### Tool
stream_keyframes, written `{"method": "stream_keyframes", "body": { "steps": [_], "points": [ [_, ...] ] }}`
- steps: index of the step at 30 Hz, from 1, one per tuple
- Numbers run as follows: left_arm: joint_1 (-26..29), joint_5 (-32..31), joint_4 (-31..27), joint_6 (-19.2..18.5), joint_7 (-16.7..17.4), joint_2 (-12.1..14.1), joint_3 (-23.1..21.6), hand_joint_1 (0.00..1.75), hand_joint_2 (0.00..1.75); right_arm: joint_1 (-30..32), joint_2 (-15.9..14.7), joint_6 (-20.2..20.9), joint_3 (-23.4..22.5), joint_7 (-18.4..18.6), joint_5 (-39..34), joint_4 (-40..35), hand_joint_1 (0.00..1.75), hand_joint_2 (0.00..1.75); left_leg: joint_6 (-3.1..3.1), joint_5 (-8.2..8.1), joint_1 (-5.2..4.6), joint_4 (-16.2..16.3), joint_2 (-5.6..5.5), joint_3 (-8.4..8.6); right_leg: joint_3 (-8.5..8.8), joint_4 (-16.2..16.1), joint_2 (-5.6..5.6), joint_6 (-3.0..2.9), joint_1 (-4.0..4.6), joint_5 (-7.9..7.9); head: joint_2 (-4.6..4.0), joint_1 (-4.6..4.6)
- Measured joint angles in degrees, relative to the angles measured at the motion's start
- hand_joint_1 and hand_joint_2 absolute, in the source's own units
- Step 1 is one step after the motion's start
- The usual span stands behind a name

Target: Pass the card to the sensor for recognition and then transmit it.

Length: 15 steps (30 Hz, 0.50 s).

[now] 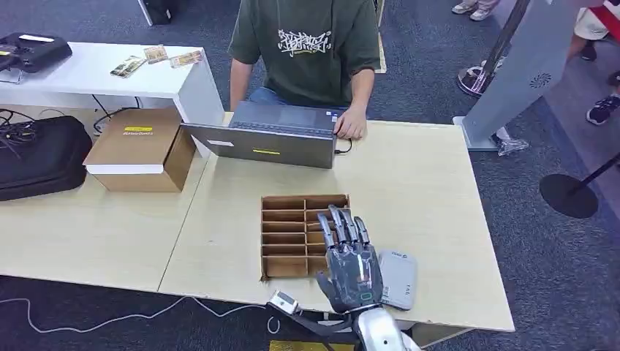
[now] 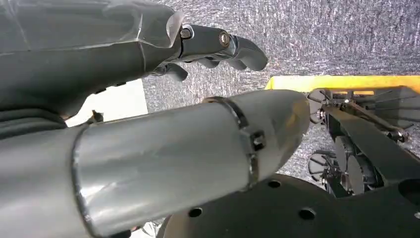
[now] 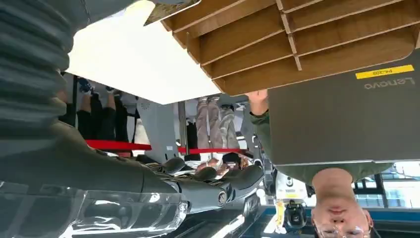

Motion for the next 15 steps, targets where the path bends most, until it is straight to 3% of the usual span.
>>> {"method": "stream_keyframes", "body": {
  "steps": [7, 15],
  "points": [
    [0.0, 0.2, 0.0, -0.1, 0.0, 0.2, 0.0, 0.0, 0.0, -1.6, 0.0, 0.1, 0.0, 0.4, 0.0, 3.9, 0.0, 1.75, 0.0, 0.0, 0.0, 0.0, 0.0, 0.0, 0.0, 0.0, 0.0, 0.0, 0.0, 0.0, 0.0, 0.0],
    [0.0, 0.2, 0.0, -0.4, 0.0, 0.5, 0.0, 0.0, 0.0, -2.3, -0.1, 4.9, 0.1, 2.5, 0.0, 5.6, 0.0, 1.75, 0.0, 0.0, 0.0, 0.0, 0.0, 0.0, -0.01, 0.0, 0.01, 0.0, 0.0, 0.0, 0.0, 0.0]
  ]
}}
